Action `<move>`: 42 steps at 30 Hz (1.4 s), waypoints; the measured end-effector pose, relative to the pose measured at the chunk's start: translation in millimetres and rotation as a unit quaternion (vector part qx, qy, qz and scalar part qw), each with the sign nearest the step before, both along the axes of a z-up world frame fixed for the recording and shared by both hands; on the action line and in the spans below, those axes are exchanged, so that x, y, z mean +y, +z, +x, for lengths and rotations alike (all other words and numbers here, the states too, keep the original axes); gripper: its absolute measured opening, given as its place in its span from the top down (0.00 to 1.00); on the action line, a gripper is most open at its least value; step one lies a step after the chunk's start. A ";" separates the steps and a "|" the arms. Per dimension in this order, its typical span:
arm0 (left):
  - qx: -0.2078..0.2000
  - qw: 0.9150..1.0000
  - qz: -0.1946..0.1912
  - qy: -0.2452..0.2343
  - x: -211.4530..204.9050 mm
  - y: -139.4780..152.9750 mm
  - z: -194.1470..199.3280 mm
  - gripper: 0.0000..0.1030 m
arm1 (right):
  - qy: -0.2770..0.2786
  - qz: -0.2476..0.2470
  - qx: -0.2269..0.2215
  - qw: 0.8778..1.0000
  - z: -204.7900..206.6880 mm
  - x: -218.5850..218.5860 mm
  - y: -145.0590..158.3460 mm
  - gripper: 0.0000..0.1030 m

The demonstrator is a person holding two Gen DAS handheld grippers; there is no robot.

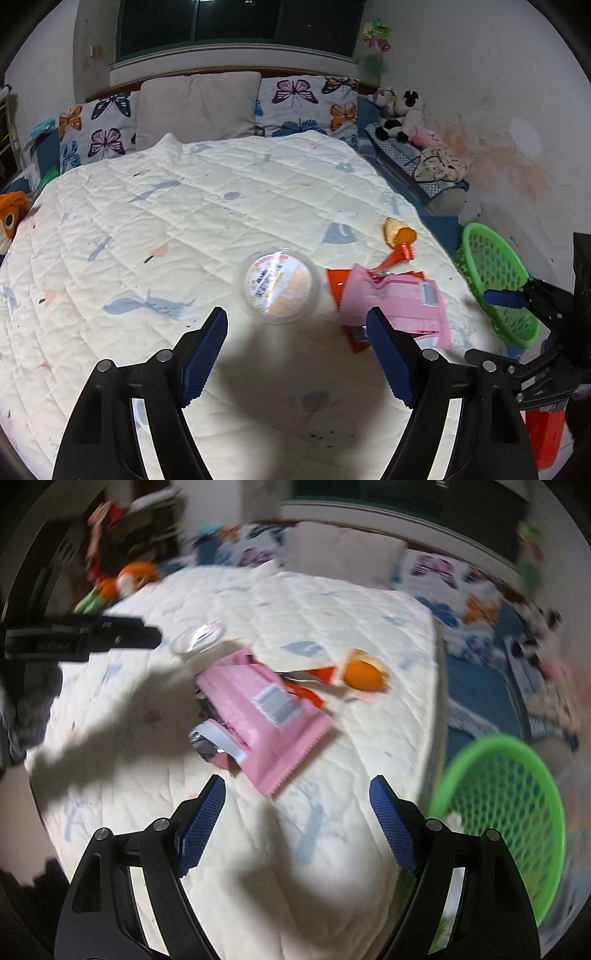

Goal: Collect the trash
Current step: 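Grasp the pink snack wrapper with the right tool while the left tool grasps another clear tub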

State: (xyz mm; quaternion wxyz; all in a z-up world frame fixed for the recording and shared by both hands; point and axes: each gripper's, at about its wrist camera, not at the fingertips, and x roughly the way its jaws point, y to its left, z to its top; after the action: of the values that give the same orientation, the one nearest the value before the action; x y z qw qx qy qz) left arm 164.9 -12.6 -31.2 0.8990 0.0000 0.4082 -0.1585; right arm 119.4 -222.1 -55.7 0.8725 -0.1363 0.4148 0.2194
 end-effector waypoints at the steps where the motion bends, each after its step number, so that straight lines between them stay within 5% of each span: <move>1: 0.002 1.000 -0.001 0.001 2.6 -1.3 0.7 0.27 | 0.010 -0.008 -0.002 1.000 3.3 4.2 -1.6 0.22; 12: 0.013 1.000 0.004 0.004 15.9 -9.6 11.6 0.27 | 0.122 -0.072 0.015 0.990 32.4 43.3 -16.6 0.22; 29: 0.023 1.000 0.010 -0.008 22.2 -17.8 20.9 0.27 | 0.178 -0.094 0.029 0.979 55.9 56.8 -11.1 0.17; 42: 0.026 0.999 0.015 -0.015 26.6 -21.5 27.3 0.27 | 0.217 -0.156 0.013 0.964 58.8 69.6 -17.5 0.11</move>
State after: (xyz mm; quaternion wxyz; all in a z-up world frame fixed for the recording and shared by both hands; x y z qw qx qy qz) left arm 192.2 14.0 -52.6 0.8856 0.0151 0.4338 -0.1656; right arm 178.2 -152.4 -73.2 0.7663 -0.3545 0.4159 0.3378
